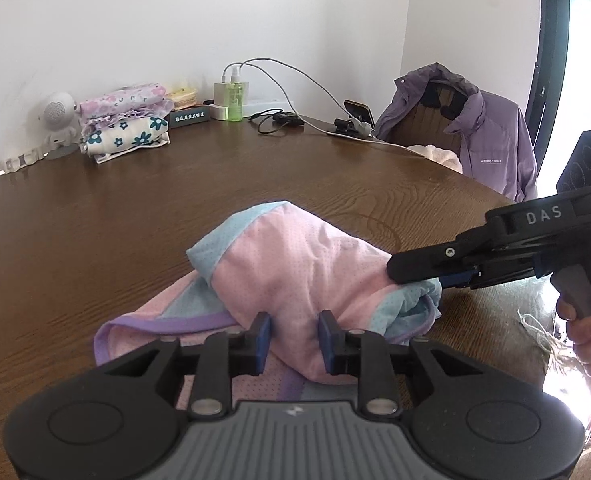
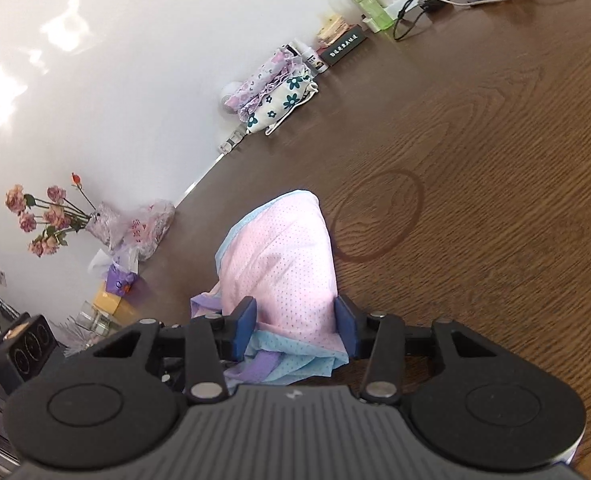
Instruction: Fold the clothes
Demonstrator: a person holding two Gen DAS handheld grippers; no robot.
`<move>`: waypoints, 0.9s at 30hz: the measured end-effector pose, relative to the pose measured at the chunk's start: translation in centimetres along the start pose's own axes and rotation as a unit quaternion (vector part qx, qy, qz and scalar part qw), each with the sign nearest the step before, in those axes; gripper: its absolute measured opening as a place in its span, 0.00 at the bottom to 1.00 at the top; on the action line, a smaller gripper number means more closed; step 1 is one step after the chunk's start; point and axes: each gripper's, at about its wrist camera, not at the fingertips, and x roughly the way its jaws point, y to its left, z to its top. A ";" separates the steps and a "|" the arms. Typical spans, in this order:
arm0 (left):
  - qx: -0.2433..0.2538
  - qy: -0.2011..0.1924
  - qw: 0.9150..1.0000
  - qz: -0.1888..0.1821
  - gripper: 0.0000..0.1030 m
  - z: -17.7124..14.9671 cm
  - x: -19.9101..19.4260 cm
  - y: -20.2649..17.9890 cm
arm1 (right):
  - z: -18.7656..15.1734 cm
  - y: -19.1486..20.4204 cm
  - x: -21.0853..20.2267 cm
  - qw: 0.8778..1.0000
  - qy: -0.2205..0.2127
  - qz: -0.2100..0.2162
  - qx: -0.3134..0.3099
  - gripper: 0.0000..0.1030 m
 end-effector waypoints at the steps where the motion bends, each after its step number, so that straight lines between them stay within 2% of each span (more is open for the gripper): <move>1: -0.002 -0.001 1.000 0.001 0.24 0.1 0.0 -0.2 | 0.2 -0.4 0.2 1.000 0.006 0.010 0.013 0.21; 2: -0.001 -0.004 1.000 0.002 0.26 0.1 -0.2 -0.3 | 0.3 -0.7 0.3 0.999 0.011 0.020 0.024 0.15; 5: 0.004 -0.019 1.000 0.003 0.30 0.2 -1.1 -0.9 | 1.4 -0.7 -0.4 1.000 0.006 0.014 0.001 0.12; 7: 0.006 -0.025 1.000 0.004 0.30 0.2 -1.8 -1.0 | 2.5 0.3 -1.4 0.999 -0.004 -0.009 -0.050 0.12; 9: 0.007 -0.030 0.999 0.009 0.30 0.1 -2.3 -0.9 | 3.2 2.7 -2.5 0.986 -0.023 -0.059 -0.155 0.12; 11: 0.003 -0.034 0.999 0.018 0.28 0.0 -2.7 -0.8 | 3.5 5.6 -3.3 0.956 -0.042 -0.112 -0.269 0.12; 13: -0.004 -0.036 0.999 0.019 0.28 -0.1 -2.9 -0.5 | 2.3 8.7 -3.0 0.910 -0.045 -0.148 -0.384 0.12; 15: -0.009 -0.036 0.999 0.020 0.28 -0.3 -3.1 -0.4 | 0.0 11.2 -2.0 0.854 -0.036 -0.171 -0.491 0.12; 16: -0.011 -0.036 0.999 0.021 0.28 -0.4 -3.2 -0.4 | -1.5 12.1 -1.5 0.821 -0.029 -0.179 -0.542 0.12; 19: -0.019 -0.039 0.999 0.022 0.28 -0.7 -3.6 -0.1 | -6.1 13.7 -0.3 0.730 -0.007 -0.169 -0.662 0.12; 20: -0.023 -0.043 0.999 0.021 0.28 -0.8 -3.9 0.1 | -7.5 13.8 0.0 0.707 -0.002 -0.160 -0.689 0.12; 21: -0.028 -0.049 0.998 0.020 0.28 -0.7 -4.3 0.4 | -8.7 13.9 0.3 0.690 0.007 -0.155 -0.707 0.12; 24: -0.048 -0.074 0.996 0.013 0.29 -0.1 -5.6 1.4 | -10.9 13.8 0.9 0.675 0.035 -0.137 -0.724 0.12; 27: -0.059 -0.088 0.994 -0.001 0.29 1.1 -5.6 1.8 | -11.0 13.5 1.0 0.697 0.059 -0.118 -0.704 0.14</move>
